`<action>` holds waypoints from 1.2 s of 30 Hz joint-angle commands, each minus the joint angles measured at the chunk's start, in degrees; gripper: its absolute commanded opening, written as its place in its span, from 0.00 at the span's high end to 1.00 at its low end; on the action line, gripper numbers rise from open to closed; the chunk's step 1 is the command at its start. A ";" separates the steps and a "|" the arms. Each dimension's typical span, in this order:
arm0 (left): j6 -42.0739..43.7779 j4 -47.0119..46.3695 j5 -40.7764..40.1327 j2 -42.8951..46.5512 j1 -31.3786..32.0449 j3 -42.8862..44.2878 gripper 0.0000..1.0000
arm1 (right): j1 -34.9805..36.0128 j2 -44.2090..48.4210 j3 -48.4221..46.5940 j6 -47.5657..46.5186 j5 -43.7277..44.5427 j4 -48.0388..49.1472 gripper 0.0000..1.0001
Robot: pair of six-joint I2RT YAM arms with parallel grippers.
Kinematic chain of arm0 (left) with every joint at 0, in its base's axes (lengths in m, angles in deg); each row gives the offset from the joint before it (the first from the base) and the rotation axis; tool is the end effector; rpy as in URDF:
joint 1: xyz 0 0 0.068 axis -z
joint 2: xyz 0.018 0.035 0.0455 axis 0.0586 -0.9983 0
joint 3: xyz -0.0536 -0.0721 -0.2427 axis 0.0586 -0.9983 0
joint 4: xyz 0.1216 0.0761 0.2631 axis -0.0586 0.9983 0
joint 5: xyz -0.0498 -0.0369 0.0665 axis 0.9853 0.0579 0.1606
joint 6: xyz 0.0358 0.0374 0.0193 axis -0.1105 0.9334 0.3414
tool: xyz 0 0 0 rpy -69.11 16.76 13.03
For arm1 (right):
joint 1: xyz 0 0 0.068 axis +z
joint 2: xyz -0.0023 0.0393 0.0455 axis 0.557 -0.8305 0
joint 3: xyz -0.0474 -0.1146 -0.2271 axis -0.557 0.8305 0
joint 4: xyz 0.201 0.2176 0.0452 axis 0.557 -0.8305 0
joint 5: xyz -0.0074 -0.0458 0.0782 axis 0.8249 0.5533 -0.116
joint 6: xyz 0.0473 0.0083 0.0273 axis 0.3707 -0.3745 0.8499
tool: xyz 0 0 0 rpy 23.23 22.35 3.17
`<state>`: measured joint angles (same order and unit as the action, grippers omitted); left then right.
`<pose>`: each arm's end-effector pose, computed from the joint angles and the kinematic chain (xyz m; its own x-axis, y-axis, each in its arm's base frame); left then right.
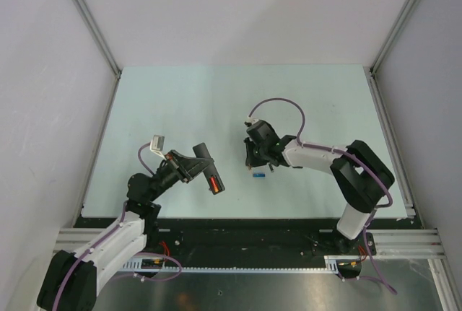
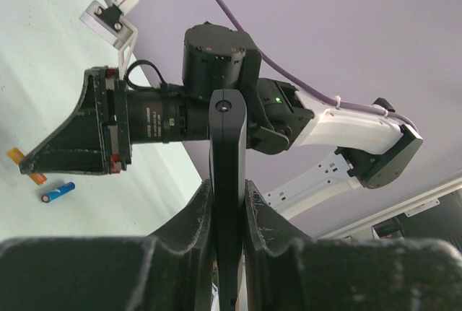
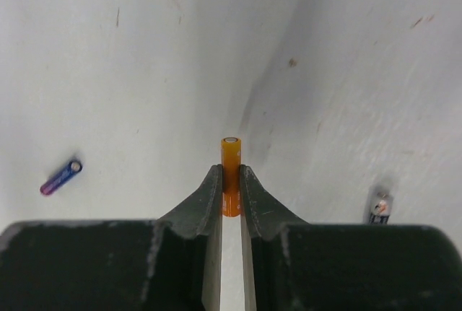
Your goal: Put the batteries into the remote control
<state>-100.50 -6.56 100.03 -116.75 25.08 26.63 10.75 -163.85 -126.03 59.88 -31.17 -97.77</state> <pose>0.1738 -0.0896 0.1766 -0.6617 -0.6245 -0.4150 0.4678 0.0887 -0.8794 0.2703 0.2666 0.1311 -0.8166 -0.1805 -0.5483 -0.3785 0.8846 0.2724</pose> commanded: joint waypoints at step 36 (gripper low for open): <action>1.87 -1.79 0.94 -0.55 -0.45 -0.83 1.00 | 1.37 -4.29 -7.28 -4.62 11.35 -6.82 0.60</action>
<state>-99.65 -6.50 100.05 -117.85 25.08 26.63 11.12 -169.75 -131.62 55.84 -22.28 -102.44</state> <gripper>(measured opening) 0.208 0.397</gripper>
